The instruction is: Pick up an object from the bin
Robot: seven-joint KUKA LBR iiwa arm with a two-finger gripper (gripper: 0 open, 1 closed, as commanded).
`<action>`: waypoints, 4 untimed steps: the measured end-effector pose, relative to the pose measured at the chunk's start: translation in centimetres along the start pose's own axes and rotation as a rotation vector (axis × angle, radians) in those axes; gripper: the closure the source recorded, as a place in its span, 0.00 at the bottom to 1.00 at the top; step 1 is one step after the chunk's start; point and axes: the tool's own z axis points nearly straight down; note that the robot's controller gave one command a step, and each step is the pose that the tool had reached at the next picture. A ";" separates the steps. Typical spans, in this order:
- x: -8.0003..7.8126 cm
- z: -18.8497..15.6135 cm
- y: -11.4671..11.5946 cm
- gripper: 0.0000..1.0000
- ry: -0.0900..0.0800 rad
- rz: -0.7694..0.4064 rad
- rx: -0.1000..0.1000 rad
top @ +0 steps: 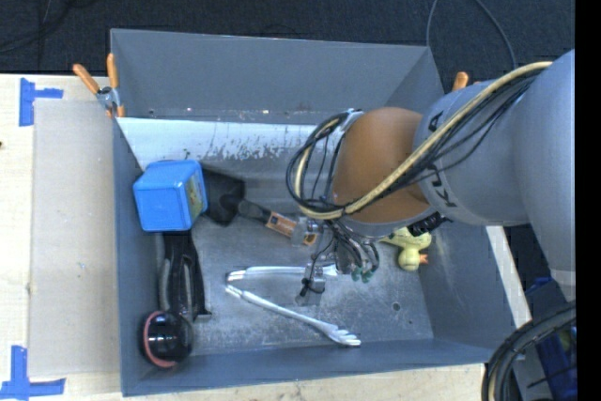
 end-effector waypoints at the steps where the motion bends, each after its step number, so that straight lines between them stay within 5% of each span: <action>1: 1.7 -2.1 -5.7 0.00 0.008 0.031 0.001; 2: 1.0 -1.9 -6.4 0.00 -0.004 0.020 0.001; 3: -0.3 -0.2 -10.8 0.00 0.000 0.104 0.000; 4: -1.6 3.5 -5.5 1.00 0.007 0.129 -0.003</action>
Offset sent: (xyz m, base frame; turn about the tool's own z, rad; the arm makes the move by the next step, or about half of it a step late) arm -0.0137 -0.0545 -0.0326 -0.0106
